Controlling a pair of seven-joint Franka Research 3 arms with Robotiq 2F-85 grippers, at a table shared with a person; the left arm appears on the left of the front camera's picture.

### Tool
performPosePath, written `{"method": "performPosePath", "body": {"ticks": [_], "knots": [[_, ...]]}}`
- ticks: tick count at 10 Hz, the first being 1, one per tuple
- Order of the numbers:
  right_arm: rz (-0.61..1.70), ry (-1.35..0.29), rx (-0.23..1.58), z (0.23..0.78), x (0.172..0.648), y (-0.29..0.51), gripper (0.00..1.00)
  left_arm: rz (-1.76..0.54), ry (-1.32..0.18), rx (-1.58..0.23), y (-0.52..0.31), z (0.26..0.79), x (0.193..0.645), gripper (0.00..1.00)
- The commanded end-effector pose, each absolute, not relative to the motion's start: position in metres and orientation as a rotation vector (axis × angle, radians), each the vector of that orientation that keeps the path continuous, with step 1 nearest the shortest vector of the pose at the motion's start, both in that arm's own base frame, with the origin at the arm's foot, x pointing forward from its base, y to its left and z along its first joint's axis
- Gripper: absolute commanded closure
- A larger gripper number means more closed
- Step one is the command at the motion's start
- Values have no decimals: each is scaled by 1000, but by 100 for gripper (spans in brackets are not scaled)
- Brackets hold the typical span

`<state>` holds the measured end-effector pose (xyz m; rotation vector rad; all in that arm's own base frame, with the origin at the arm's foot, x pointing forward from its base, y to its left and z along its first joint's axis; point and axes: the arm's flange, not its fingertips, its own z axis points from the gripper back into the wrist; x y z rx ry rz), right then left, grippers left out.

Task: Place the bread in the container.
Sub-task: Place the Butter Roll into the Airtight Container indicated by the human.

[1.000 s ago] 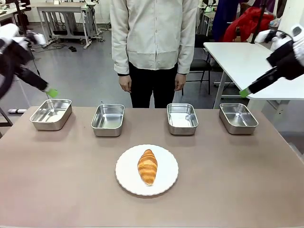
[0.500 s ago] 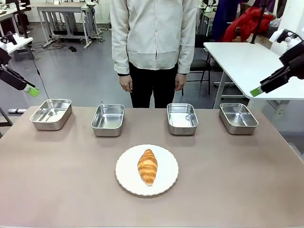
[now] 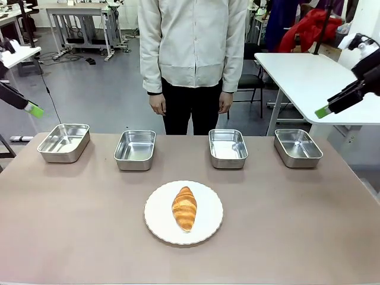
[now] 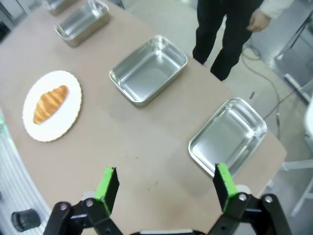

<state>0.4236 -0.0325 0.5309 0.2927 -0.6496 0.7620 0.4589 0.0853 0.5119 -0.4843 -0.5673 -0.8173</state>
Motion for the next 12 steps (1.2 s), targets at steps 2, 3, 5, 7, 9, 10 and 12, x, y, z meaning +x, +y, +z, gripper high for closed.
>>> {"method": "performPosePath", "body": {"ticks": [2, 3, 5, 7, 9, 10, 12], "knots": [[797, -737, 436, 542, 437, -86, 0, -853, -703, -611, 117, 526, 458, 0], [816, -746, 481, 544, 436, -95, 0, -866, -740, -631, 124, 531, 454, 0], [814, -763, 490, 546, 435, -109, 0, -852, -856, -657, 144, 538, 446, 0], [827, -779, 525, 550, 433, -117, 0, -846, -910, -685, 157, 544, 437, 0], [833, -797, 539, 553, 430, -121, 0, -845, -920, -696, 157, 547, 434, 0], [827, -803, 539, 555, 427, -122, 0, -837, -919, -694, 156, 549, 433, 0], [831, -806, 533, 557, 424, -121, 0, -794, -907, -682, 155, 551, 432, 0]]}}
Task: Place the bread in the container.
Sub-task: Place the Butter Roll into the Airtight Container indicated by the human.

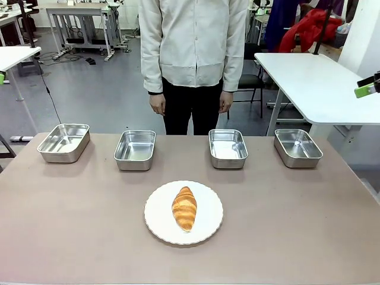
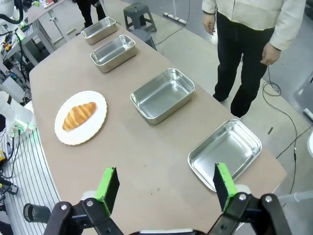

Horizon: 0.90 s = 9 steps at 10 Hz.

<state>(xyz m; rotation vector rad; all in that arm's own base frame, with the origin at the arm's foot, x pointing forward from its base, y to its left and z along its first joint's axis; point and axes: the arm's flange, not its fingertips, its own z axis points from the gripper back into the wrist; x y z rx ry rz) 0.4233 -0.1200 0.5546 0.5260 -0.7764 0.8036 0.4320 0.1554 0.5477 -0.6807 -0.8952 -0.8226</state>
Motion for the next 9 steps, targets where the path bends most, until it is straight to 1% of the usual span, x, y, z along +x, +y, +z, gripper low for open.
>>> {"method": "performPosePath", "body": {"ticks": [1, 2, 3, 9], "knots": [[847, -801, 529, 557, 424, -120, 0, -749, -879, -650, 153, 550, 433, 0], [804, -776, 526, 555, 423, -120, 0, -726, -854, -617, 152, 549, 435, 0], [804, -776, 526, 555, 423, -120, 0, -803, -890, -670, 156, 548, 433, 0], [804, -776, 526, 555, 423, -120, 0, -803, -890, -670, 156, 548, 433, 0]]}}
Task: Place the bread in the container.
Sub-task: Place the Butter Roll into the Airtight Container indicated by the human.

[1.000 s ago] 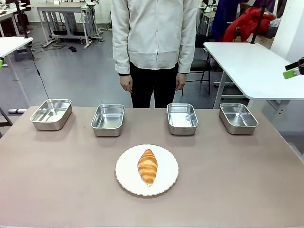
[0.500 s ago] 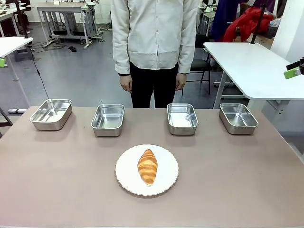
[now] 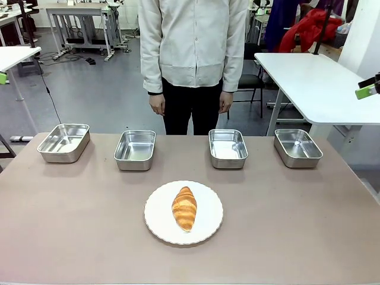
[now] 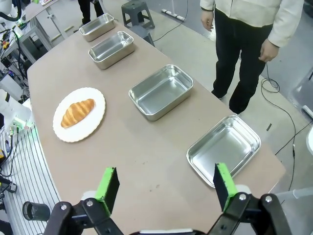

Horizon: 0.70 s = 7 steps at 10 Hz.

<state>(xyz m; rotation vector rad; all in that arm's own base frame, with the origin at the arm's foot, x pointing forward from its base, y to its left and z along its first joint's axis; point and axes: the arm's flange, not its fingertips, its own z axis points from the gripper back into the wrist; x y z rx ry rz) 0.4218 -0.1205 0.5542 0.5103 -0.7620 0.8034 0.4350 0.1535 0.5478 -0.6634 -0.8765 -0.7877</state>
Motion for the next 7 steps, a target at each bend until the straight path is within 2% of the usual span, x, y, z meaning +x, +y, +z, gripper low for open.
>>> {"method": "performPosePath", "body": {"ticks": [1, 7], "knots": [[804, -776, 526, 555, 423, -120, 0, -803, -890, -670, 156, 548, 433, 0], [804, -776, 526, 555, 423, -120, 0, -803, -890, -670, 156, 548, 433, 0]]}}
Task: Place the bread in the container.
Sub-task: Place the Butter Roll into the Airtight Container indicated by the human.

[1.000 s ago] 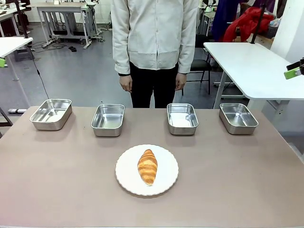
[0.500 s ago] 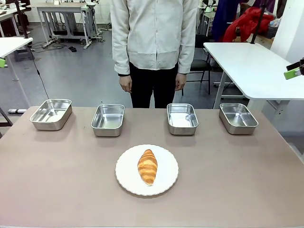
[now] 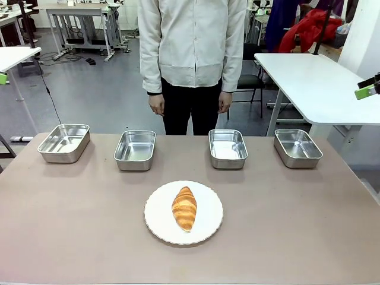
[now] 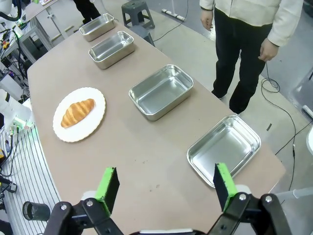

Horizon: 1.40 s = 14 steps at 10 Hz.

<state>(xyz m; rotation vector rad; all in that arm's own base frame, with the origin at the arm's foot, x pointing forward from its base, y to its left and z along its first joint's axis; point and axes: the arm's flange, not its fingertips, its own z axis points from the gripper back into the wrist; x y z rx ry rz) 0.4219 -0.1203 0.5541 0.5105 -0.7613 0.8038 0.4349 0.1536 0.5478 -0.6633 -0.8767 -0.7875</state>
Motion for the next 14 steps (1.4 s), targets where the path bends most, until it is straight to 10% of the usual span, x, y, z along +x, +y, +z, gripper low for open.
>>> {"method": "performPosePath", "body": {"ticks": [1, 14], "knots": [[804, -776, 526, 555, 423, -120, 0, -803, -890, -670, 156, 548, 433, 0], [804, -776, 526, 555, 423, -120, 0, -803, -890, -670, 156, 548, 433, 0]]}}
